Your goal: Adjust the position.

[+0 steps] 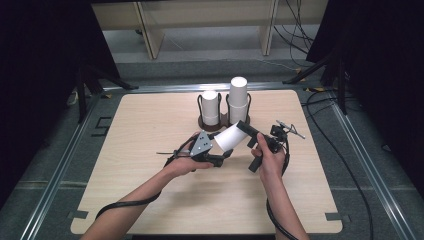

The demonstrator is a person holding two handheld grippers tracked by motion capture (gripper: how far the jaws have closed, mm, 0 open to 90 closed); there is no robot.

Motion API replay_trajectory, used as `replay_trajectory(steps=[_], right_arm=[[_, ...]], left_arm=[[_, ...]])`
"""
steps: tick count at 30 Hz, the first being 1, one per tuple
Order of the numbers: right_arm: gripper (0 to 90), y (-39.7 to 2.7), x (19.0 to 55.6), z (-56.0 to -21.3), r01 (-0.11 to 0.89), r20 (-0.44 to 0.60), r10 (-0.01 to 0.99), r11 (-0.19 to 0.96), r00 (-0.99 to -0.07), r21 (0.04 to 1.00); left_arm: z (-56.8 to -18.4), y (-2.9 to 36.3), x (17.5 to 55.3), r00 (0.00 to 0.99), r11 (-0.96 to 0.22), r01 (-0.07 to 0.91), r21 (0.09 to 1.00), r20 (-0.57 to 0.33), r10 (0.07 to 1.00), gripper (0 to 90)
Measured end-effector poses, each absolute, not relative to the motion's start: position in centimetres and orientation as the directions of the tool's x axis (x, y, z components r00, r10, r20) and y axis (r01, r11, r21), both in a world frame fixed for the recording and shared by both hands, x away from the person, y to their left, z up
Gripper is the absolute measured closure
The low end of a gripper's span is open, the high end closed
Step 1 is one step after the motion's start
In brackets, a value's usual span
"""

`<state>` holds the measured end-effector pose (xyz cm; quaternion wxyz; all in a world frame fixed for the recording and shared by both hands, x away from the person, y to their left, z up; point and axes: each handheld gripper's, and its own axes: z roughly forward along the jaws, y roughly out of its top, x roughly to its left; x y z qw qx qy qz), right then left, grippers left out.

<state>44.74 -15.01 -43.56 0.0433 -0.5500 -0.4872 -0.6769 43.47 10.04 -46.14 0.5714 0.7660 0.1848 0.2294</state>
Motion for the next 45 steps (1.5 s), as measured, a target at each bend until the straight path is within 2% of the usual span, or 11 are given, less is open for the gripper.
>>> replay_trajectory(steps=[5,11,17,23,29,39,45], right_arm=[[15.6,-15.1,44.5,-42.8,0.584,0.763,0.505,-0.500,-0.403,0.639],[15.9,-15.4,44.5,-42.1,0.512,0.689,0.572,-0.469,-0.444,0.719],[16.8,-15.8,44.2,-41.4,0.496,0.672,0.588,-0.461,-0.451,0.736],[21.5,-16.5,43.9,-41.0,0.434,0.609,0.630,-0.433,-0.482,0.790],[18.1,-17.2,43.8,-41.2,0.401,0.533,0.674,-0.361,-0.512,0.842],[17.0,-17.5,43.5,-42.2,0.402,0.426,0.729,-0.223,-0.536,0.888],[16.0,-17.5,43.4,-42.5,0.412,0.422,0.724,-0.207,-0.545,0.887]], left_arm=[[-46.0,10.5,43.6,0.828,-0.302,0.023,0.953,0.151,0.540,23.7],[-45.5,11.0,43.8,0.833,-0.335,0.018,0.942,0.171,0.526,23.7],[-45.4,11.4,44.0,0.839,-0.348,0.017,0.937,0.176,0.515,23.8],[-45.1,12.3,44.3,0.841,-0.376,0.033,0.926,0.178,0.512,23.9],[-44.5,13.4,44.6,0.847,-0.409,0.030,0.912,0.193,0.495,23.8],[-43.7,14.5,45.0,0.865,-0.486,0.022,0.874,0.227,0.447,23.7],[-43.3,14.7,45.2,0.879,-0.523,0.014,0.852,0.240,0.413,23.7]])
